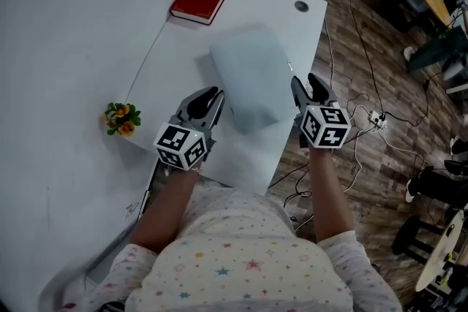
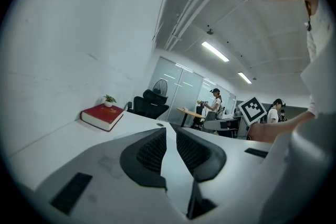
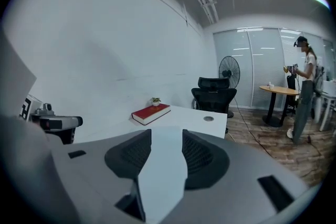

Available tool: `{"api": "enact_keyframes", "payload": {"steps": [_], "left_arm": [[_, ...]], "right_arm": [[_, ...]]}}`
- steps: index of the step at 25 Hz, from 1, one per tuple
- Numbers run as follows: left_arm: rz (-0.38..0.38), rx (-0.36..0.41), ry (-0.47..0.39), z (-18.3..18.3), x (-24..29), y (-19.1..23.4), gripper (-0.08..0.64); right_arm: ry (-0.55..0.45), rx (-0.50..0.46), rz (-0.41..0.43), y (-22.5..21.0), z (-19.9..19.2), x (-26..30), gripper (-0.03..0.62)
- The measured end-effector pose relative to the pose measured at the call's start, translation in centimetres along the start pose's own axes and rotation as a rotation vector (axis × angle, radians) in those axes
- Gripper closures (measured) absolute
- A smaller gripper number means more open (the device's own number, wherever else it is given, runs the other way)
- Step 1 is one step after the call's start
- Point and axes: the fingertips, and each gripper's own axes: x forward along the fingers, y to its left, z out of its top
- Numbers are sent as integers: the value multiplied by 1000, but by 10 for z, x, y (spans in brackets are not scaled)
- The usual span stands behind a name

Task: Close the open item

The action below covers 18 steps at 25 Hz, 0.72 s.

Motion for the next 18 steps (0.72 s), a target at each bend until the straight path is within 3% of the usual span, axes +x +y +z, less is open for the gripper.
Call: {"api": "enact_keyframes", "payload": {"steps": [3,8,18], "left_arm": [[-10,20,-13,12,0,-4,508],[-31,-12,-51,37,4,-12,520],[-38,175,-100,88,-1,-41,528]], "right_arm": [[-32,-9,11,8,14,-8,442],[-96,19,32,19,39,-22,511],[-241,-53,2,36,90,-68,591]]}}
